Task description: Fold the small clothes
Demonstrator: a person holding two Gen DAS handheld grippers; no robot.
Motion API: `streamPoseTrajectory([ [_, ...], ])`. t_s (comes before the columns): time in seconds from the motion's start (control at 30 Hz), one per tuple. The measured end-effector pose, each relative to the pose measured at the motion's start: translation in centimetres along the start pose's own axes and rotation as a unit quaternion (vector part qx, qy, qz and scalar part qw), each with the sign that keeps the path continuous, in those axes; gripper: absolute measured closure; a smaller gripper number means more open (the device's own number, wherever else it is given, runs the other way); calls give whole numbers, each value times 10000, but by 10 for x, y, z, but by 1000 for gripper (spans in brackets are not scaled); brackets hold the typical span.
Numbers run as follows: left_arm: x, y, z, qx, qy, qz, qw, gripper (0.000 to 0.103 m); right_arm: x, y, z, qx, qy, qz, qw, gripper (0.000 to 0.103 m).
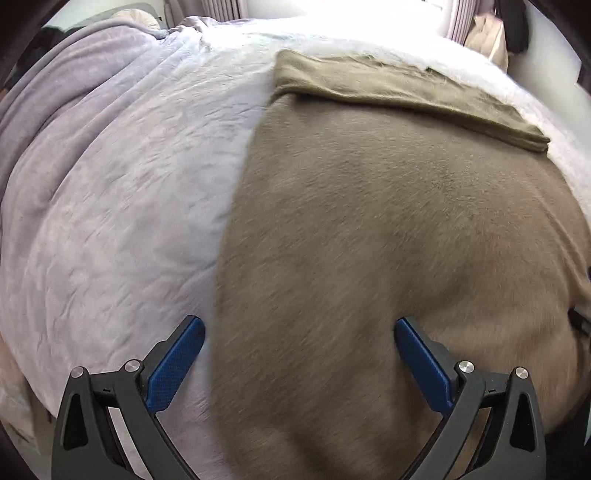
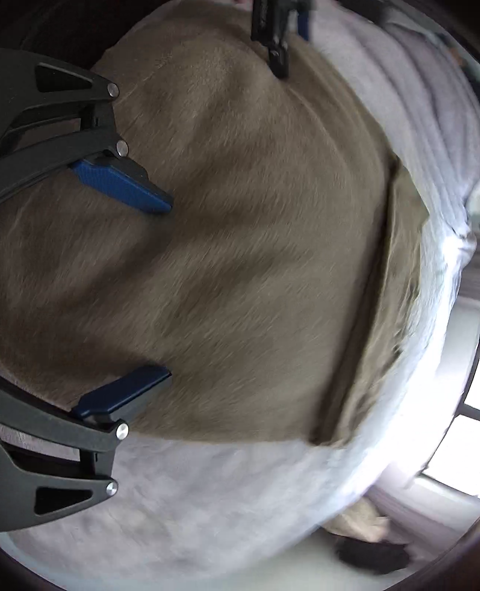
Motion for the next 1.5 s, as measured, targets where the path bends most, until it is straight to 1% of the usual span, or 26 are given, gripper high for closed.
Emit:
streamPoseTrajectory([
  [0.07, -12, -14, -7, -12, -14, -15, 10000, 0, -8, 29, -10, 344, -31, 412, 9986, 15],
  [0.13, -21, -24, -16, -125, -20, -126, 9998, 0, -14, 42, -24, 146, 0, 487, 9987, 14],
  [0.2, -23, -32, -27, -132, 108, -271, 9995, 0, -14, 60, -40, 310, 167, 799, 9962, 14],
  [0.27, -15, -31, -34, -105, 291, -323, 9990, 0, -5, 74, -46, 280, 360, 1196, 9918, 14],
  [0.33, -6, -21, -33, -185, 399, -295, 9986, 0, 11, 79, -41, 27, 500, 1396, 9889, 14],
  [0.4, 2, -11, -21, 8, 251, -128, 9996, 0, 26, 67, -28, -97, 499, 1242, 9910, 14],
  [0.43, 2, -6, -7, 306, 19, 49, 9995, 0, 32, 58, -19, -143, 419, 1084, 9931, 14],
  [0.47, 1, -3, 2, 374, -94, 149, 9991, 0, 33, 50, -9, -238, 285, 853, 9957, 14],
  [0.5, -2, -3, 5, 327, -109, 168, 9993, 0, 31, 45, 3, -485, 140, 551, 9972, 14],
  [0.53, -6, -8, 3, 235, -38, 121, 9996, 0, 28, 46, 9, -685, 138, 381, 9968, 14],
  [0.57, -12, -14, -1, 191, -22, 87, 9998, 0, 24, 49, 9, -645, 231, 406, 9968, 13],
  [0.6, -17, -20, -5, 183, -27, 80, 9998, 0, 18, 60, 7, -515, 251, 631, 9964, 12],
  [0.7, -38, -40, -15, 16, -75, -50, 10000, 0, 0, 90, -5, -364, 116, 1100, 9932, 12],
  [0.73, -45, -44, -20, -72, -92, -121, 9999, 0, -4, 95, -9, -389, 80, 1110, 9930, 12],
  [0.83, -54, -45, -33, -14, -97, -195, 9998, 0, -15, 97, -25, -572, -18, 923, 9941, 11],
  [0.9, -56, -35, -44, -173, 90, -99, 9998, 0, -17, 86, -38, -756, 56, 775, 9941, 11],
  [0.97, -56, -21, -49, -420, 236, 1, 9988, 0, -28, 68, -60, -494, 333, 553, 9967, 11],
  [1.03, -55, -10, -40, -295, 149, 138, 9994, 0, -33, 40, -68, -97, 457, 324, 9984, 11],
  [1.07, -57, -5, -27, -141, -77, 193, 9997, 0, -37, 30, -65, -14, 415, 219, 9989, 11],
  [1.1, -63, -2, -15, -114, -247, 198, 9994, 0, -40, 23, -59, -20, 307, 127, 9994, 11],
  [1.13, -66, -3, -12, -153, -252, 184, 9994, 0, -47, 19, -51, -73, 135, 46, 9999, 11],
  [1.2, -74, -9, -14, -314, -146, 116, 9993, 0, -64, 27, -30, -146, -270, 108, 9995, 11],
  [1.27, -77, -12, -18, -344, -168, 113, 9992, 0, -71, 42, -36, 196, -114, 466, 9987, 11],
  [1.33, -79, -15, -24, -432, -136, 56, 9990, 0, -73, 48, -44, 285, -135, 546, 9980, 14],
  [1.43, -74, -7, -31, -913, 111, 5, 9958, 0, -76, 48, -50, 476, -138, 555, 9972, 16],
  [1.5, -72, 2, -25, -1145, 118, 9, 9934, 0, -79, 46, -47, 665, -194, 607, 9957, 16],
])
Point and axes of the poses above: each gripper's, at about its wrist camera, not at the fingertips, and z roughly the way its jaws point, y to its right, x to its top, the point moved 3 cm from there along z, roughly the way its jaws point, and after that the axes turned 10 degrees about z, right-handed, at the moved point
